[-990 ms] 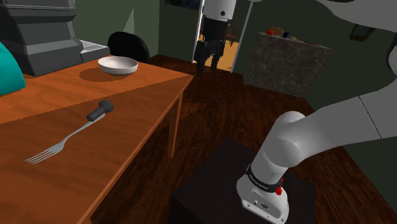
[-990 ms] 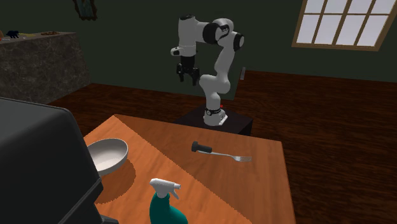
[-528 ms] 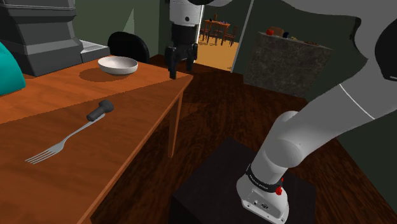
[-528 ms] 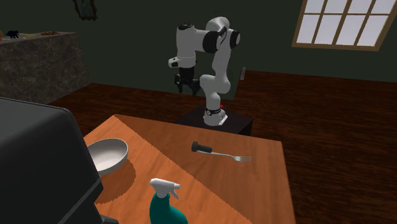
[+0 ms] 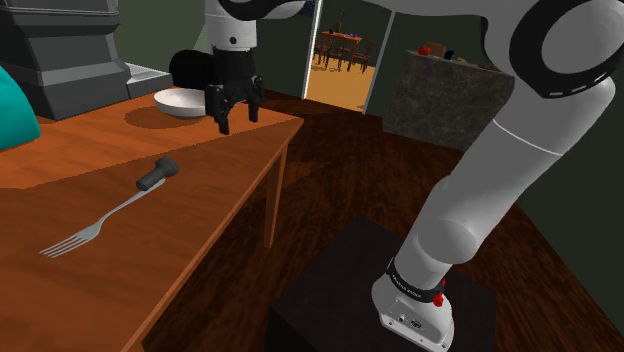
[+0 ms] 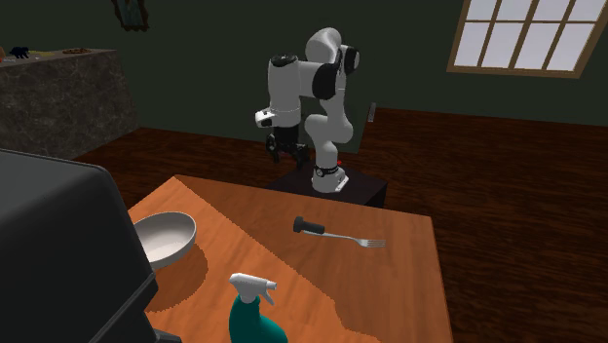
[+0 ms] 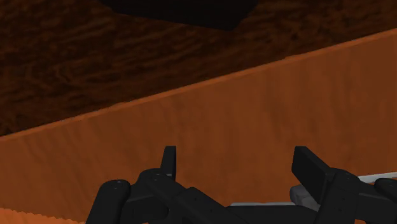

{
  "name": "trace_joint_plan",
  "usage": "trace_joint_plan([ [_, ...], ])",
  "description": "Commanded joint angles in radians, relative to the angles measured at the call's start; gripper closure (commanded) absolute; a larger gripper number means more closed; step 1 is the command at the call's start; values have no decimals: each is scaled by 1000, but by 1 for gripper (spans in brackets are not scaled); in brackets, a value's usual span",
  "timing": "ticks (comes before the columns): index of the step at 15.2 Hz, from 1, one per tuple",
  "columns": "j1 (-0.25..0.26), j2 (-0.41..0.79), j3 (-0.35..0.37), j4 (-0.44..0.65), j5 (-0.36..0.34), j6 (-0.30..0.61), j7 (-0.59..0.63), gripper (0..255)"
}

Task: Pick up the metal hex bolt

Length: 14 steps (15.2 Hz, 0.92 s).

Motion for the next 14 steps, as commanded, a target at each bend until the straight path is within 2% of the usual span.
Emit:
trace_joint_plan([
  [1, 11, 76, 21, 57, -19, 5, 26, 0],
  [8, 80, 376, 69, 335, -116, -27, 113, 0],
  [14, 181, 656, 73, 660, -202, -116, 157, 0],
])
